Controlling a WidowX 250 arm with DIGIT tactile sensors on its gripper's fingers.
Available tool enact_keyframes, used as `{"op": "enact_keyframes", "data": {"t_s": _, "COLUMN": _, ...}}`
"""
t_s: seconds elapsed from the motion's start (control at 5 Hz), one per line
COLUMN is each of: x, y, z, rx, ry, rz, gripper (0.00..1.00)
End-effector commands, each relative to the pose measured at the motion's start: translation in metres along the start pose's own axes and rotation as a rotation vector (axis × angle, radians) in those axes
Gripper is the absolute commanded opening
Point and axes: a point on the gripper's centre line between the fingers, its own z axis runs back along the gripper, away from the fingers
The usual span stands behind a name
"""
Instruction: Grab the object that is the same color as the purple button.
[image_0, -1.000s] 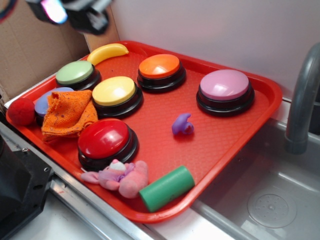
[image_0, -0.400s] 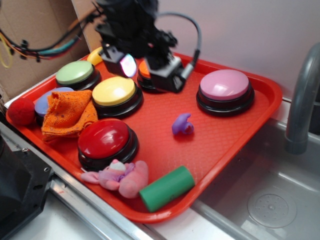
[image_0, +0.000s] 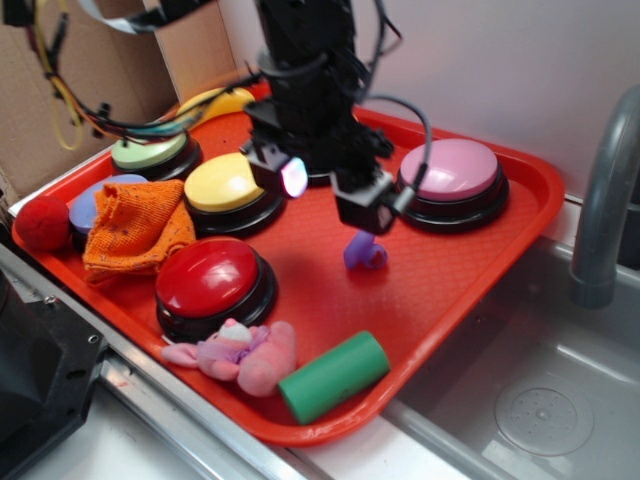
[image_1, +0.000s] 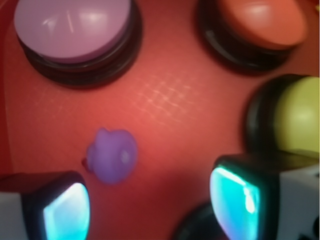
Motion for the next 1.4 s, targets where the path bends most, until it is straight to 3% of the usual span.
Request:
{"op": "enact_keyframes", "data": {"t_s": 0.0, "x": 0.008, "y": -0.009, "z": -0.016, "rx": -0.033, "ry": -0.003, "rz": -0.038, "gripper": 1.00}}
{"op": "enact_keyframes", "data": {"t_s": 0.2, "x": -0.010, "y": -0.020, "z": -0.020, "rx": -0.038, "ry": 0.003, "rz": -0.055, "gripper": 1.00}}
{"op": "enact_keyframes", "data": {"t_s": 0.4, "x": -0.004, "y": -0.019, "z": -0.026, "rx": -0.026, "ry": 0.006, "rz": -0.058, "gripper": 1.00}}
{"op": "enact_keyframes", "data": {"t_s": 0.6, "x": -0.003, "y": -0.019, "z": -0.029, "rx": -0.006, "ry": -0.009, "rz": -0.038, "gripper": 0.00}}
{"op": "enact_keyframes", "data": {"t_s": 0.8, "x": 0.012, "y": -0.013, "z": -0.031, "rx": -0.008, "ry": -0.017, "rz": -0.020, "gripper": 0.00}}
{"op": "enact_keyframes", "data": {"t_s": 1.2, "x": -0.006, "y": -0.012, "z": -0.011, "rx": -0.027, "ry": -0.014, "rz": -0.016, "gripper": 0.00}}
